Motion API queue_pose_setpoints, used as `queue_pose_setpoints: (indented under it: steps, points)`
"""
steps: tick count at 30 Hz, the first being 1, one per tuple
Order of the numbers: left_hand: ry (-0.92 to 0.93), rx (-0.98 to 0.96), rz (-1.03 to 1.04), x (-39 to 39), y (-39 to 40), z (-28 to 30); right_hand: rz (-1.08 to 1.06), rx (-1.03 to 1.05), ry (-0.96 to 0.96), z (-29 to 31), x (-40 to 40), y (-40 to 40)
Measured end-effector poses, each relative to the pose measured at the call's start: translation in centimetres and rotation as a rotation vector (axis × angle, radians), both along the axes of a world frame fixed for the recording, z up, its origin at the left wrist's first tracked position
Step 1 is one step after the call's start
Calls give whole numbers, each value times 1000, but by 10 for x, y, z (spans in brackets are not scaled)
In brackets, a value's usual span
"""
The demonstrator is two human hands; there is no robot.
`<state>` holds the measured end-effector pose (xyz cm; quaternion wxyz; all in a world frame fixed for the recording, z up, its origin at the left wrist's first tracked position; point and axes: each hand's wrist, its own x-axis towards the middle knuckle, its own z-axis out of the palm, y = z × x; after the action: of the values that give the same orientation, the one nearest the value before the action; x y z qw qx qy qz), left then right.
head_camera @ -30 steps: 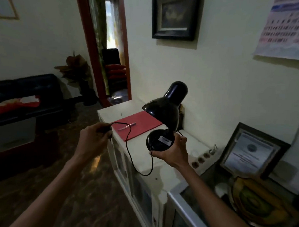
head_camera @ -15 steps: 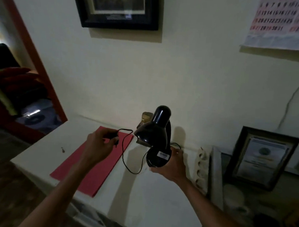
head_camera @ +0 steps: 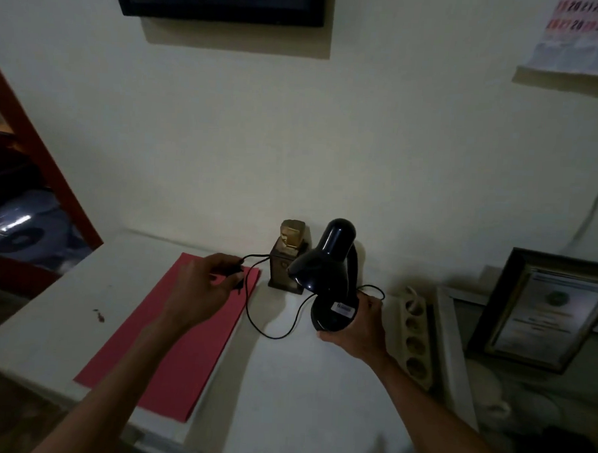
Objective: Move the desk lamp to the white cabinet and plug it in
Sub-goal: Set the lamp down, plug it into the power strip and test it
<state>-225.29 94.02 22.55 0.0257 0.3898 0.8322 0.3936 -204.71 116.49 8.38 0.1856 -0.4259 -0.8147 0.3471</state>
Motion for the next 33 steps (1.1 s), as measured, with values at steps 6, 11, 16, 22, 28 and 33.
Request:
queue_pose_setpoints:
  steps: [6, 11, 16, 22, 28, 33]
  points:
    - [7, 14, -32, 4, -5, -4, -53, 3, 4, -10, -9, -2]
    - [-22, 46, -23, 14, -9, 5, -93, 16, -43, -13, -13, -6]
    - [-1, 92, -4, 19, 0, 35, -52, -55, -130, -9, -11, -1]
    - [61, 122, -102, 19, 26, 88, 86, -120, -209, 51, -1, 28]
    - [92, 170, -216, 22, 99, 143, 18, 18, 445, 189, 6, 46]
    - [103, 176, -367, 43, 166, 176, 118, 108, 554, 285, 5, 35]
